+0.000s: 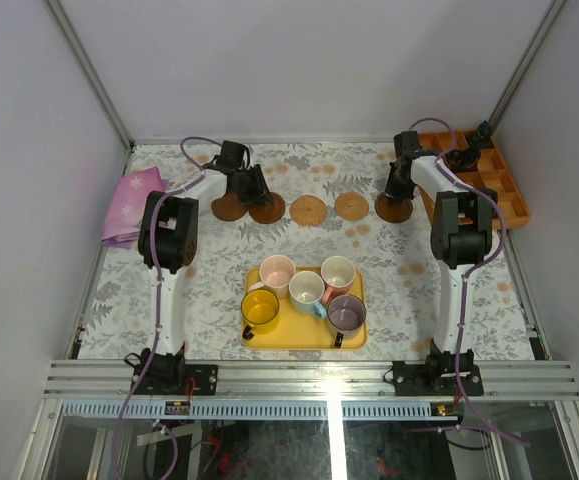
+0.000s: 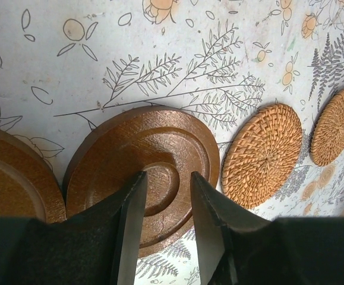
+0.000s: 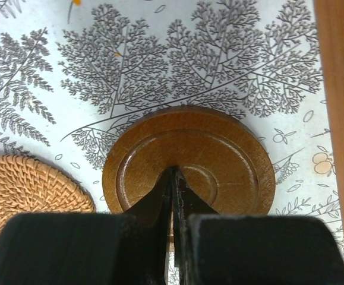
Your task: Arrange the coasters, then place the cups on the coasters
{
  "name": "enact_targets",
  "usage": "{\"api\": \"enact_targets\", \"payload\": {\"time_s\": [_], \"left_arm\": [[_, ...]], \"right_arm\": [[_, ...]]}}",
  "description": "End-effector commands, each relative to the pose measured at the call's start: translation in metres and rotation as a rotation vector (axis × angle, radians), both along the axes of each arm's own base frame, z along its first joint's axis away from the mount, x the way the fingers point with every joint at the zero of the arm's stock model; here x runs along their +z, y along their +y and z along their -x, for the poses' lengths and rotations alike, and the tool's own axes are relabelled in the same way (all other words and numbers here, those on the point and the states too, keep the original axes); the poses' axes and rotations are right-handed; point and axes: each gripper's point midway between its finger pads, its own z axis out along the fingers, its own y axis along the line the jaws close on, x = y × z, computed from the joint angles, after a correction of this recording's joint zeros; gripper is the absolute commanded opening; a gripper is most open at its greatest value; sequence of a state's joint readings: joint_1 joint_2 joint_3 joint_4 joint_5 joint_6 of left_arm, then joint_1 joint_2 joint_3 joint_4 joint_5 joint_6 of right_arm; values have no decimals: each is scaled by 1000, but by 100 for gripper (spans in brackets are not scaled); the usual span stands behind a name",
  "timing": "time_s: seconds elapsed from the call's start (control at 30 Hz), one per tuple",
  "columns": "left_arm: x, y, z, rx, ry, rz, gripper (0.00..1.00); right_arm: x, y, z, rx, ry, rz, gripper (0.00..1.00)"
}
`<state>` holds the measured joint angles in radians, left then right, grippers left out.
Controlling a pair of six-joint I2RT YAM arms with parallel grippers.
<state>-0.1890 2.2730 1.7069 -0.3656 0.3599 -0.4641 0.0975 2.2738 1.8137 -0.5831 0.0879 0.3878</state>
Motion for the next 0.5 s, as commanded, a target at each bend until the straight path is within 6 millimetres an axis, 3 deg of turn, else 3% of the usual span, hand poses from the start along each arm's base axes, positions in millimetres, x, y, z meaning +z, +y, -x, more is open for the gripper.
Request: {"api": "enact_targets", "payload": {"time_s": [0.0, 0.2, 0.47], "left_arm": [[-23, 5, 4, 15, 34, -10, 37], [-25, 4, 7, 15, 40, 0, 47], [-24, -1, 7, -2, 32, 29, 47]], "right_arm": [[-5, 28, -6, 93, -7, -42, 0], [-4, 40, 2, 120, 6, -26, 0], [4, 48, 5, 135, 3, -30, 0]]}}
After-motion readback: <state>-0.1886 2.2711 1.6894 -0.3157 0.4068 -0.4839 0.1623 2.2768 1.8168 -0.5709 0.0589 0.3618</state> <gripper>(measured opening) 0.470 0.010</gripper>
